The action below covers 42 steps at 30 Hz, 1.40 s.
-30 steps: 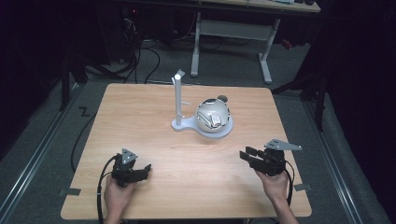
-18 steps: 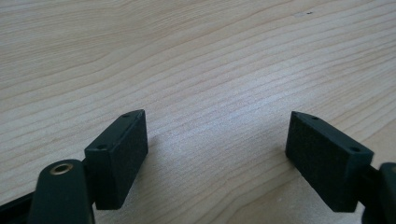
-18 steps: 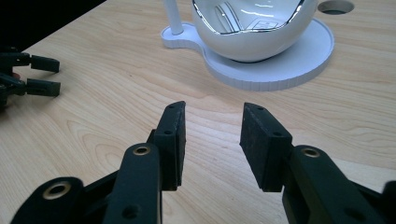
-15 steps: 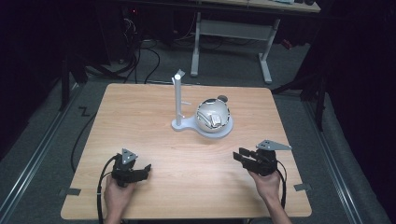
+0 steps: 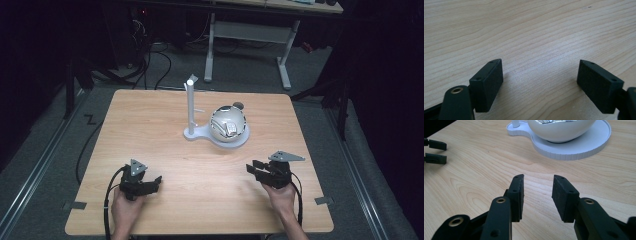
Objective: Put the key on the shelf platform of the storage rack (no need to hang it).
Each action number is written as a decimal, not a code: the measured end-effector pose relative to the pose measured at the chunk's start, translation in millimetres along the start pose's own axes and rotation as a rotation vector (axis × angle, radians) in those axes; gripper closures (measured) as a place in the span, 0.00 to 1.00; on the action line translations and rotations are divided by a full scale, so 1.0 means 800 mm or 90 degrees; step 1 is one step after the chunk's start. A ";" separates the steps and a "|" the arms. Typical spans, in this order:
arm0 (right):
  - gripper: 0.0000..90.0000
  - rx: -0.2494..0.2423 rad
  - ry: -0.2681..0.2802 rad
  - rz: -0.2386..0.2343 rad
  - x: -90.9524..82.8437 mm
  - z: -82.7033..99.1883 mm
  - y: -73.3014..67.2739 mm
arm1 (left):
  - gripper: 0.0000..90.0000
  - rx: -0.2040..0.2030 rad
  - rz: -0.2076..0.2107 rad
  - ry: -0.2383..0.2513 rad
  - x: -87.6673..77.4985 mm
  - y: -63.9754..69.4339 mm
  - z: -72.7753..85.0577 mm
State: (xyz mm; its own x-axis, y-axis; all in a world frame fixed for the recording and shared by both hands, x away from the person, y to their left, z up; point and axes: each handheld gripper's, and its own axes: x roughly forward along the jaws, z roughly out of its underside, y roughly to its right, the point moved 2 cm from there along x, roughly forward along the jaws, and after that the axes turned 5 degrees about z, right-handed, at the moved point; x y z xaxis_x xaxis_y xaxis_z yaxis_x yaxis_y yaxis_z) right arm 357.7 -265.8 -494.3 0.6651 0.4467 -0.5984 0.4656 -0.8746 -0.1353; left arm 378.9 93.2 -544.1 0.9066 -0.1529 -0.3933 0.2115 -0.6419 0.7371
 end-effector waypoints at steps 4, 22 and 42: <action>0.69 -0.002 -0.008 0.003 0.006 0.002 -0.001 | 0.24 0.000 0.000 0.000 0.000 0.000 0.000; 0.66 -0.019 -0.036 0.049 0.034 0.011 0.002 | 0.24 0.001 0.000 0.000 0.000 0.000 0.000; 0.56 -0.034 -0.068 0.137 0.054 0.018 0.020 | 0.24 0.002 0.000 0.001 0.000 0.000 0.000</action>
State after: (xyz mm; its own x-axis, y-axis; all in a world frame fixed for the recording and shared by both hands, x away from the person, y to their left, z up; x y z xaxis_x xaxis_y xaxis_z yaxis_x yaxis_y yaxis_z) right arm 385.5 -263.2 -534.1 0.6888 0.2259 -0.6889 0.3517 -0.9350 0.0451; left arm 379.0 93.3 -544.3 0.9072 -0.1521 -0.3923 0.2099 -0.6444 0.7353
